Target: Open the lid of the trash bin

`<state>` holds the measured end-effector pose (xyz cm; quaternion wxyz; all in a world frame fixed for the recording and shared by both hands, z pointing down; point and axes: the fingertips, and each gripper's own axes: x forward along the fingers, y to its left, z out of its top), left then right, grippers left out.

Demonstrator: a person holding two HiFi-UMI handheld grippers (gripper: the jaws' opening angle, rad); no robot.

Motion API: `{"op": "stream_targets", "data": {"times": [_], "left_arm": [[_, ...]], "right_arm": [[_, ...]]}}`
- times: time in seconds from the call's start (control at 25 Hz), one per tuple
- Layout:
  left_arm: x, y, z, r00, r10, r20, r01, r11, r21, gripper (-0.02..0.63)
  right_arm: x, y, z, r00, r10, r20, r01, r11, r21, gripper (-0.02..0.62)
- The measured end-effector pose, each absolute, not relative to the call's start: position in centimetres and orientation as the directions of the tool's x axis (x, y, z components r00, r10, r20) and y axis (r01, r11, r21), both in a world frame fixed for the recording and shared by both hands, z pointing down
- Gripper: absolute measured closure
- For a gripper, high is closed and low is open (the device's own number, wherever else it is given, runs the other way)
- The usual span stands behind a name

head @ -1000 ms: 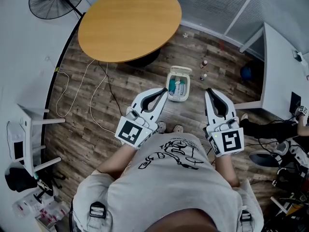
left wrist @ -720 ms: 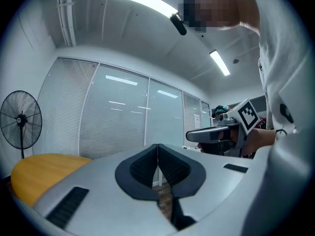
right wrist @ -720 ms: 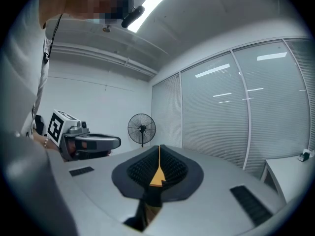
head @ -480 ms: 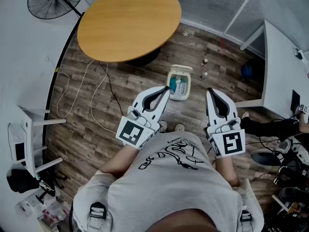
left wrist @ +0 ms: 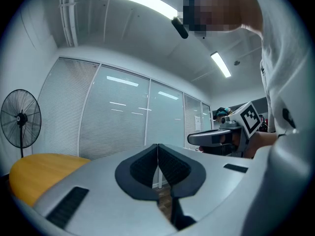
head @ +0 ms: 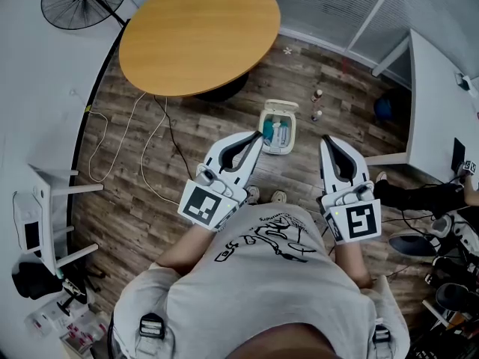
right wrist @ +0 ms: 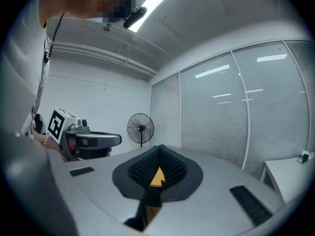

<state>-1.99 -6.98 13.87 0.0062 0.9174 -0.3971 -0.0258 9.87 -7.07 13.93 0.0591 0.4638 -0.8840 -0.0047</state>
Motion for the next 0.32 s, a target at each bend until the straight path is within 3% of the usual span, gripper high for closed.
{"op": "stream_targets", "data": {"times": [0.32], "left_arm": [[-1.56,-7.23,13.99,0.687,-0.725,-0.045,-0.724,-0.689,0.033,0.586]], "right_arm": [[10.18,-7.42,14.06,-0.566,-0.818,0.1,-0.817,0.573,0.068,0.589]]}}
